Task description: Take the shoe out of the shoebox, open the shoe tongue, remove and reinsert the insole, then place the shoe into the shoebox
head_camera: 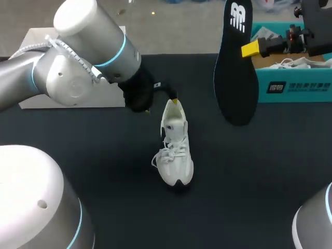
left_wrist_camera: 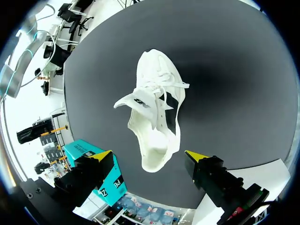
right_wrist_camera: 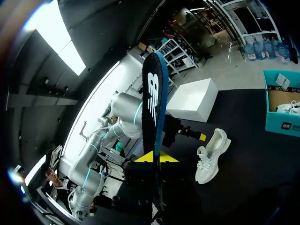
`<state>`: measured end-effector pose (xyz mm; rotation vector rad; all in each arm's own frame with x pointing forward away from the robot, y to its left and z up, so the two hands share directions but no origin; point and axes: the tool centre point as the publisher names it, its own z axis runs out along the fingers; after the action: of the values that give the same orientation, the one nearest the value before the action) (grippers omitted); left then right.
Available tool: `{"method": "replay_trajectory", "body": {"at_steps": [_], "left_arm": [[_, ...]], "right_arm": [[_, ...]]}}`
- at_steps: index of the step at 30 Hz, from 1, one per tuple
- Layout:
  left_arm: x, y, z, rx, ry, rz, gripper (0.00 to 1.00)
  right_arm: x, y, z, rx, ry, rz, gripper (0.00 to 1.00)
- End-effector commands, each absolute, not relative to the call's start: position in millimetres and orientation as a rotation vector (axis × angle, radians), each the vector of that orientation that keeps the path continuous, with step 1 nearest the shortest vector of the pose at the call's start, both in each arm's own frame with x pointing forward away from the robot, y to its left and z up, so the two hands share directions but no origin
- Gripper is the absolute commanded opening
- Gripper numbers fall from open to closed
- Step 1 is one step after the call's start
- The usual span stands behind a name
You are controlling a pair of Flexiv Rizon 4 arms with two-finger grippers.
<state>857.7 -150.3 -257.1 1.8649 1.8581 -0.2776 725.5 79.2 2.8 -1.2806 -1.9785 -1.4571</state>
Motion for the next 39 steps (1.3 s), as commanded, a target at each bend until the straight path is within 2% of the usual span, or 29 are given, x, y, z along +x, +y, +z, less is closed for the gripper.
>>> {"method": "replay_trajectory", "body": {"at_steps": [1, 15, 27, 39], "left_arm": [[857.1, -130.4, -239.5, 1.522, 1.73, -0.599, 1.0], [859.7, -110.0, -169.6, 1.215, 1.444, -0.92, 1.0], [864.8, -106.4, -126.0, 1.083, 1.179, -0.946, 1.0], [855.5, -127.4, -96.5, 1.165, 0.955, -0.99, 1.0]], "right_arm": [[752.3, 81.7, -1.4, -1.316, -1.905, -1.44, 0.0], [822.4, 79.1, -3.6, -1.366, -1.83, -1.346, 0.0], [844.8, 90.3, -32.9, -1.423, -1.662, -1.146, 0.0], [857.9, 118.8, -49.1, -1.434, -1.618, -1.028, 0.0]]}}
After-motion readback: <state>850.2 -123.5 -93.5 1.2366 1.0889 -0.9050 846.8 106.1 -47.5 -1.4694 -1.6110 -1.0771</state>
